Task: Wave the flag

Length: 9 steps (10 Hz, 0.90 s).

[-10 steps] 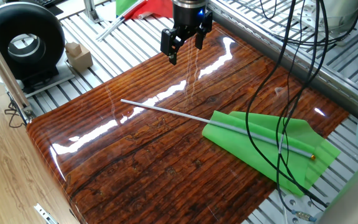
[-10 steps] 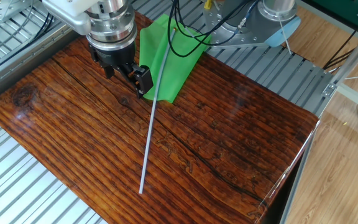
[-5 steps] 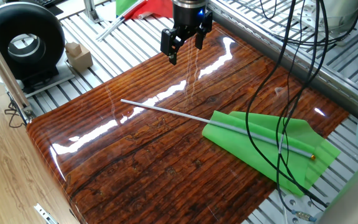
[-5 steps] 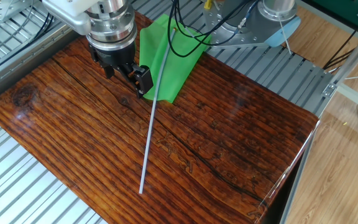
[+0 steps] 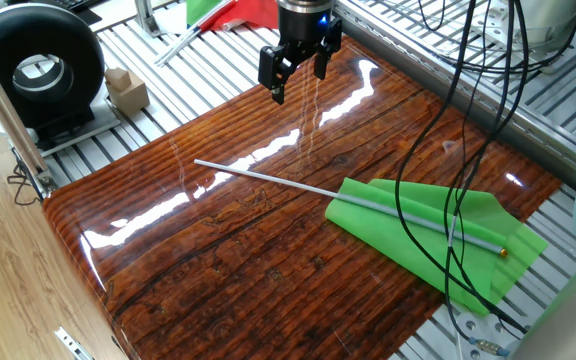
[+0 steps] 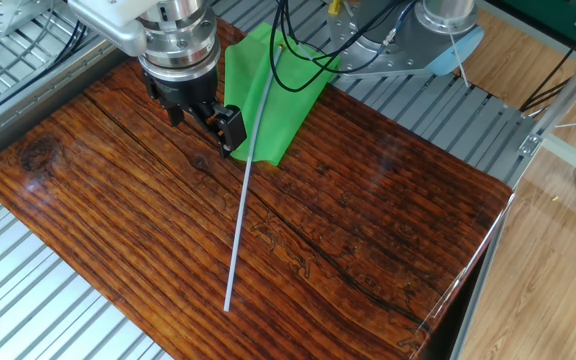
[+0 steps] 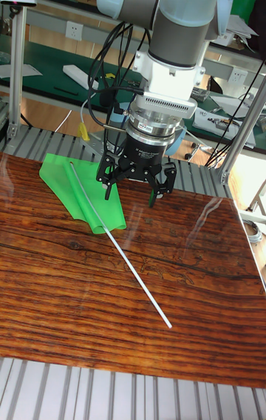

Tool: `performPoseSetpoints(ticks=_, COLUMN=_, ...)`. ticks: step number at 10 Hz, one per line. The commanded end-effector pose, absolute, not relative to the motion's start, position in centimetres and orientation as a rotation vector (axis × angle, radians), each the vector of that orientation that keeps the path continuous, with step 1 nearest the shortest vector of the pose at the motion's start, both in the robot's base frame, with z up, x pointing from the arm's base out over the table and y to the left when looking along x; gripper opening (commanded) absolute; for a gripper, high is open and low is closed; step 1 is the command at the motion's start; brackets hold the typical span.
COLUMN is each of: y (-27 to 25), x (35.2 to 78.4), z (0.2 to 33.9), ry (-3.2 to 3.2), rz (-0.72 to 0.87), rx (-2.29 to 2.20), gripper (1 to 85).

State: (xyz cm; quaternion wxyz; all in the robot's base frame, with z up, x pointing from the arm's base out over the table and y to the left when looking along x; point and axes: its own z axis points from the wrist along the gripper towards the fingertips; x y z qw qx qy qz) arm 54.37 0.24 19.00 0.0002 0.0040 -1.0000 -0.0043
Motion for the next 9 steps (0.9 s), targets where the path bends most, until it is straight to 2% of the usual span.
performPoseSetpoints(ticks=1, y=0.4, x=61.8, z=20.4, ry=-3.432, rz=-0.045, rx=-0.215, gripper=1.0)
performPoseSetpoints(ticks=2, y=0.6, x=61.4, z=20.3, ry=-3.423, rz=-0.031, rx=-0.215, gripper=1.0)
performPoseSetpoints(ticks=3, y=-0.3, x=60.4, z=18.9, ry=-3.389, rz=0.069, rx=-0.186, gripper=1.0)
performPoseSetpoints(ticks=4, y=-0.3, x=60.7, z=17.8, ry=-3.404, rz=0.078, rx=-0.172, gripper=1.0)
performPoseSetpoints(ticks=7, y=0.2, x=60.4, z=18.0, ry=-3.385, rz=0.053, rx=-0.091, gripper=1.0)
performPoseSetpoints(ticks=9, y=2.4, x=60.5, z=18.1, ry=-3.386, rz=-0.056, rx=0.123, gripper=1.0)
